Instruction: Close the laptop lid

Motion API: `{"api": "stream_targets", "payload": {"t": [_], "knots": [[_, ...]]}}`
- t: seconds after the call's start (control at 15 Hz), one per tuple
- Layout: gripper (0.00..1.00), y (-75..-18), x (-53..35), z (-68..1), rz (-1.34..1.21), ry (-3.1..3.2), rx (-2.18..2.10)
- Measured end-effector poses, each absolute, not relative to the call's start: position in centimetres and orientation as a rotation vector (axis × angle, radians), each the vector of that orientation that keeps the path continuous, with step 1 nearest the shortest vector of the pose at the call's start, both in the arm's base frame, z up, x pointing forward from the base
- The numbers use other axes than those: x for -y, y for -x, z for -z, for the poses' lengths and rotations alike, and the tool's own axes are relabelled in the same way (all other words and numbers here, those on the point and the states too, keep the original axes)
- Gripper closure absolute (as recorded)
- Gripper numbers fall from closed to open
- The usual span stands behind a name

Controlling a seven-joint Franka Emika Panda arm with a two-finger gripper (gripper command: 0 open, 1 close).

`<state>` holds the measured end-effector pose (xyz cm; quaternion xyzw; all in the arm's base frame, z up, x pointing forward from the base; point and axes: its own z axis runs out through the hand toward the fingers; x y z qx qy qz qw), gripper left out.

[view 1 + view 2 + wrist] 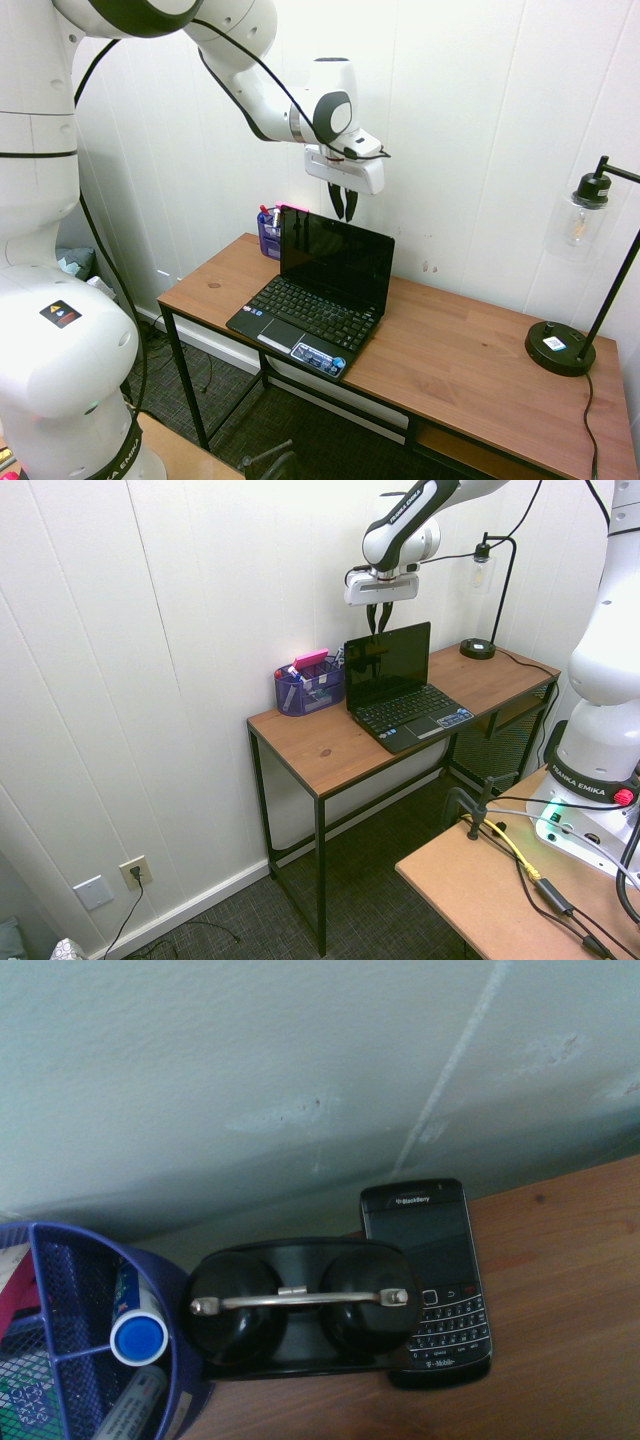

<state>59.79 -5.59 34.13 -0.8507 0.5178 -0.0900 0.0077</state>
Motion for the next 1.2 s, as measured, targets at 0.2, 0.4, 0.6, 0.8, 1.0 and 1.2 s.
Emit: {"api": "stream_targets", "payload": {"t": [0.2, 0.4, 0.6, 0.8, 1.0, 1.2], "knots": [[1.00, -59.2, 5.2, -33.1, 0.250, 2.674, -1.619], [1.00, -57.6, 5.2, -31.6, 0.196, 2.686, -1.635], [1.00, -55.1, 5.4, -31.0, 0.173, 2.673, -1.663], [1.00, -51.8, 5.2, -30.0, 0.136, 2.642, -1.708], [1.00, -48.7, 3.6, -27.8, 0.083, 2.611, -1.751], [1.00, -45.2, 1.4, -24.4, 0.002, 2.568, -1.802]]}}
